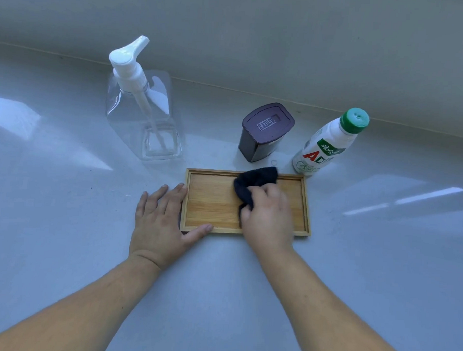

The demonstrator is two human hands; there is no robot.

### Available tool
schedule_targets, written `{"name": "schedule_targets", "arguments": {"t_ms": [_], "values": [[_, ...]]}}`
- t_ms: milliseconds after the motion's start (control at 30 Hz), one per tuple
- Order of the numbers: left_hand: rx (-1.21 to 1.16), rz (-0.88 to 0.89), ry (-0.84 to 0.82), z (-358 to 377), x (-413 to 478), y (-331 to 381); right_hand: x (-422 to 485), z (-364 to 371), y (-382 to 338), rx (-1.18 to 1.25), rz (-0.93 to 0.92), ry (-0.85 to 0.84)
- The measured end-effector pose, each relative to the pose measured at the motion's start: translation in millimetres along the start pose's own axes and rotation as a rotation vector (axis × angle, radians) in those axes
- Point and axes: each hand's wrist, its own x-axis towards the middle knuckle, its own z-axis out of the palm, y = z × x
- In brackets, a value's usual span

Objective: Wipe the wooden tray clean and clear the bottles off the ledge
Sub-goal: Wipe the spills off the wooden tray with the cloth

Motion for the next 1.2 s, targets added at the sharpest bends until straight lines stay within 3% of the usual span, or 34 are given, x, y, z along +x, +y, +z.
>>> {"name": "schedule_targets", "arguments": {"t_ms": [167,333,667,867,1033,1200], "values": [[-0.014,-0.001,-0.023,-1,0,0,-7,32,-70,0.063,-0.281,-0.187],[-0.031,-0.011,0.000,-1,-1,1,2,18,-44,0.045,-0.378,-0.274],[-0.008,-0.022,-0.001,0,0,0,6,-38,68,-0.089,-0.076,-0.155],[0.009,-0.008,0.017,1,-1,2,0,-48,52,-0.041,-0.048,-0.149],[0.015,-0.006,0.024,3,0,1,-66,-63,31,0.087,-0.313,-0.069],[0.022,0.001,0.024,3,-1,0,-142,-38,28,-0.027,-0.516,-0.131]]}}
